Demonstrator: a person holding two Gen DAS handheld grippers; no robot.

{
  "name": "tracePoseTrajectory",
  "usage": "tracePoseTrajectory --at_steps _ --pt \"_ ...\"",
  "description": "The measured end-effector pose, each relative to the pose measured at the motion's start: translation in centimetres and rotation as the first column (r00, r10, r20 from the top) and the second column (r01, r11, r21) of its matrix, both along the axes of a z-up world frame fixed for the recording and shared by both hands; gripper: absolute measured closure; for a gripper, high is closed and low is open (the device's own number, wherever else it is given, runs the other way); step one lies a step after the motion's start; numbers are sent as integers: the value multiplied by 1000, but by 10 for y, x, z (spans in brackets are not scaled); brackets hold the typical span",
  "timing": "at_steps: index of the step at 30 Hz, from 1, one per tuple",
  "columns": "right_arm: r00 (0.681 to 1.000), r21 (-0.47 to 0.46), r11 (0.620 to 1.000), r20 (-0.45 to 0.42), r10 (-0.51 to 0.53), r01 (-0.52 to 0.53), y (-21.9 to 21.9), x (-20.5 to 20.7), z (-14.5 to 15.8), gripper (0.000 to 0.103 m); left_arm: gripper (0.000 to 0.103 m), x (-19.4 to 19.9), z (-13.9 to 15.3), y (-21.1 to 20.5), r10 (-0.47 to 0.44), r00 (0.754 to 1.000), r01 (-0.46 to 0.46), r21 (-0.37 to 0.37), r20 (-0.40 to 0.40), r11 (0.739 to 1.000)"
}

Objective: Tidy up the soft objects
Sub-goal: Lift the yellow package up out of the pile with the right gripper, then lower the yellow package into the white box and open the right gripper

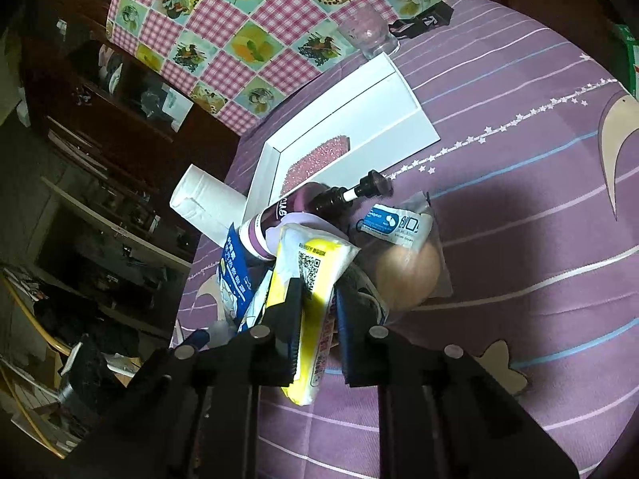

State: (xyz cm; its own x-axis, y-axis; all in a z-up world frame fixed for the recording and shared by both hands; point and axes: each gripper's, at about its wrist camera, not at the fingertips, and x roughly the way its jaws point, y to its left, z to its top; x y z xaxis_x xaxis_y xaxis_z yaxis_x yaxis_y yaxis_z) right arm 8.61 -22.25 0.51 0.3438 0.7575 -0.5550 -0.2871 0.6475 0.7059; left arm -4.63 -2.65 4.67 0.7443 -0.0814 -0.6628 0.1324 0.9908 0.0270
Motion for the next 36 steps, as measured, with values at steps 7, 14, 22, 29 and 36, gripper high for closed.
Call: tracePoseTrajectory --at_steps 7,14,22,29,36 --pt "1000 5 1000 -9 -4 4 -1 1 -1 86 29 13 -22 -8 74 994 -60 165 -79 984" --pt "1000 16 1000 2 -1 1 -2 0 2 87 29 7 -7 6 50 998 -48 55 -24 997" --pt "1000 129 992 8 15 -16 -11 0 20 88 29 18 32 19 47 999 -44 -102 27 994" --pt "997 75 995 34 -64 61 -13 28 64 88 29 71 67 32 115 993 -116 -183 -15 976" --pt "977 32 977 25 -210 209 0 90 92 88 29 141 74 41 163 984 -174 -204 -71 963"
